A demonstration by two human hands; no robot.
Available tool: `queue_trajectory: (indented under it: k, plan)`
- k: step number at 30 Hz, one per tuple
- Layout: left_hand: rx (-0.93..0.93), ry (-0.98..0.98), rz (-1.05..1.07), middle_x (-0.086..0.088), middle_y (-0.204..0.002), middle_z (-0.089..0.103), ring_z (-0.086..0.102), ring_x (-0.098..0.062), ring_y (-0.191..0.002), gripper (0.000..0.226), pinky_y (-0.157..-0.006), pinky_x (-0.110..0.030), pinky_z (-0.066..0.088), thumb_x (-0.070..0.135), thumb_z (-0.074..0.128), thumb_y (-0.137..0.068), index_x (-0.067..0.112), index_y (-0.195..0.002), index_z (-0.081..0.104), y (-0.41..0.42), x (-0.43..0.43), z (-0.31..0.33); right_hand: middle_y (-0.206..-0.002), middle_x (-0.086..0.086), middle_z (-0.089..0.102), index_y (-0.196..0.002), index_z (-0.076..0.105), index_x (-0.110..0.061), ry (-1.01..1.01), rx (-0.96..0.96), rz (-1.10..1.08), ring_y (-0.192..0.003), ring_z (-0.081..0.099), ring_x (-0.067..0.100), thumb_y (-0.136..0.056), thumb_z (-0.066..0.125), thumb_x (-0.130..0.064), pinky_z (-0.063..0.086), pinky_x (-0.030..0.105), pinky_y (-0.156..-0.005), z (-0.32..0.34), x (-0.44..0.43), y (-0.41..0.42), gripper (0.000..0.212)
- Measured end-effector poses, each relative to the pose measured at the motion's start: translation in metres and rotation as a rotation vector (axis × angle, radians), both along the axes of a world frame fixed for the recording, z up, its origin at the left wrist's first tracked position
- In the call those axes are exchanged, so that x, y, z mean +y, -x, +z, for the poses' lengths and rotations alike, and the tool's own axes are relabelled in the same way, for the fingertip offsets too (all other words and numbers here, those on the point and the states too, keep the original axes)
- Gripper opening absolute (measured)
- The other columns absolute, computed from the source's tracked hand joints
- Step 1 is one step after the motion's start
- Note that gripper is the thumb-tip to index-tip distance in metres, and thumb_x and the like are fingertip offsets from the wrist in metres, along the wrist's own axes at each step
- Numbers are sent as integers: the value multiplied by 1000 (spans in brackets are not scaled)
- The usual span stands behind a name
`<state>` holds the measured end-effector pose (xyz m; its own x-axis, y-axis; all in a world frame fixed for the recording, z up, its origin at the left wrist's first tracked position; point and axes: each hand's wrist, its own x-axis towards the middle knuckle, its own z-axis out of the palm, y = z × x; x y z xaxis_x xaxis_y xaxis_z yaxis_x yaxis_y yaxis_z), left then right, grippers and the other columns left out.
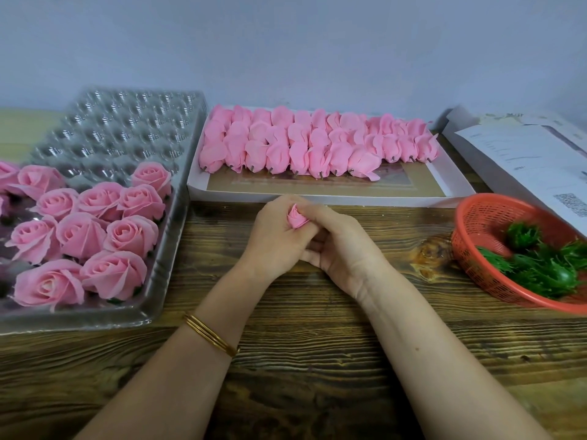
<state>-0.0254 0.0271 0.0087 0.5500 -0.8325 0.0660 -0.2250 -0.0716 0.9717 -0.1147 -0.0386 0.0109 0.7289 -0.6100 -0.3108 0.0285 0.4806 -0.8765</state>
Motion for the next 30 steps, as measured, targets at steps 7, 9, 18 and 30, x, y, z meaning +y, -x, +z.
queue_trajectory:
  k: [7, 9, 18, 30]
  plan:
    - [255, 114, 52, 4, -59, 67, 66, -5, -54, 22, -47, -16, 49, 17, 64, -96, 8, -75, 65, 2, 4, 6, -89, 11, 67, -103, 68, -6, -4, -105, 10, -80, 66, 20, -92, 47, -24, 58, 31, -71, 0, 6, -2, 30]
    - [310, 133, 71, 2, -60, 66, 65, -8, -56, 25, -49, -19, 51, 22, 66, -95, 11, -73, 64, 2, 3, 7, -84, 10, 66, -96, 71, -5, 62, -107, 10, -79, 65, 20, -72, 50, -14, 57, 34, -77, -1, 7, -2, 32]
    - [561, 222, 138, -3, -67, 63, 63, -13, -60, 18, -58, -23, 56, 19, 70, -90, 4, -84, 63, 0, -3, 7, -76, -2, 69, -98, 66, 0, 524, -7, -98, -70, 64, 6, -75, 73, 15, 56, 20, -74, -9, 11, -2, 28]
    - [576, 178, -5, -10, -78, 63, 65, -14, -67, 34, -62, -24, 56, 27, 73, -78, -1, -95, 64, -5, 2, 9, -71, 6, 66, -82, 69, 0, 532, 0, -118, -69, 61, 13, -75, 75, 11, 53, 21, -71, -7, 13, -2, 15]
